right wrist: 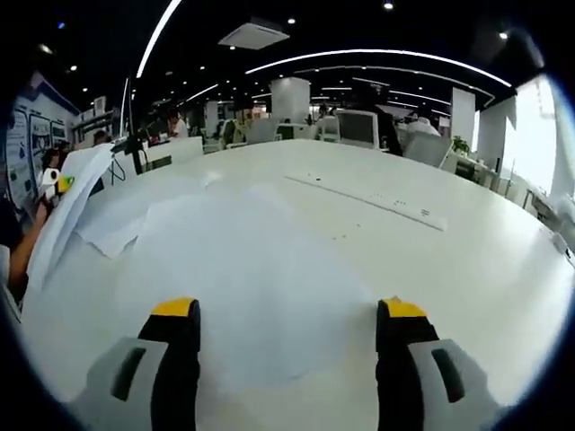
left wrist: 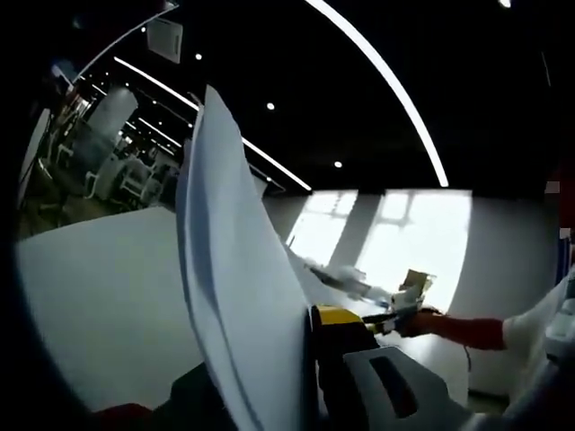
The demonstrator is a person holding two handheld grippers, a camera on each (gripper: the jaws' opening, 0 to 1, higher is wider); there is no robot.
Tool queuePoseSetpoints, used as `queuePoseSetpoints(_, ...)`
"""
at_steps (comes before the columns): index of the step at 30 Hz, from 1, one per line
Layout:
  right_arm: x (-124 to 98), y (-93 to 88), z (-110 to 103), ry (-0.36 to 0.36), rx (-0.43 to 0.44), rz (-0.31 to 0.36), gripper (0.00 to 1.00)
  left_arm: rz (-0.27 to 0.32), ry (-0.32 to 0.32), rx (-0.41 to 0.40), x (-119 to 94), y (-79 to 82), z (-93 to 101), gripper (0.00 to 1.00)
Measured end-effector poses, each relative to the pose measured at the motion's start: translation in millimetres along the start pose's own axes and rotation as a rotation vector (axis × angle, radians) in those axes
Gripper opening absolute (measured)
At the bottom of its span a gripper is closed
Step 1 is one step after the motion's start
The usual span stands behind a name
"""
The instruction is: Organize the stack of printing papers by aligning and flattening the scattered papers on the table
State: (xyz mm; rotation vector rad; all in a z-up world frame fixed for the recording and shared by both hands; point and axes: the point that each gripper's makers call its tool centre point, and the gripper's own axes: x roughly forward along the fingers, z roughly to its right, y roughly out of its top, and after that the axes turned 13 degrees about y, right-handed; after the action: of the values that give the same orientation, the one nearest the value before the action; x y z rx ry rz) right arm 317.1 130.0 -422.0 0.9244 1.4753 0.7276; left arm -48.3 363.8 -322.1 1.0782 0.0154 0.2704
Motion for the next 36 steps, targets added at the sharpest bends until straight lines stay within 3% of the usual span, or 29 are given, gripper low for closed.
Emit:
queuePoseSetpoints(10, 1, 1.2, -12, 0.034, -0.023, 0.021, 0.63, -0.006, 0.004, 0.005, 2, -1.5, -0.1, 0.08)
queuePoseSetpoints(14, 0, 1.6, -20, 0.048, -0.029, 0.02, 0.48, -0.006, 0.004, 0.004, 2, -1.8, 0.1, 0.08)
queuePoseSetpoints(17, -1, 1.9, -20, 0.048, -0.025, 0.019, 0.45, -0.005, 0.003, 0.004, 1, -2.3, 1.3, 0.08)
queuePoseSetpoints(20, -3, 2.0, -22, 0.05, -0.024, 0.02, 0.31, -0.004, 0.003, 0.003, 1, -2.6, 2.0, 0.08)
queuePoseSetpoints(24, -4, 0.9, -25, 0.057, -0.02, 0.024, 0.21, -0.003, 0.001, 0.002, 1, -1.6, 0.8, 0.08)
queuePoseSetpoints(33, -6, -1.4, -27, 0.046, 0.011, 0.022, 0.06, 0.0, -0.002, -0.001, 1, -0.3, -0.1, 0.08)
queuePoseSetpoints(36, -7, -2.2, -34, 0.073, 0.058, 0.036, 0.0, 0.002, -0.003, -0.003, 1, 0.4, -0.7, 0.08)
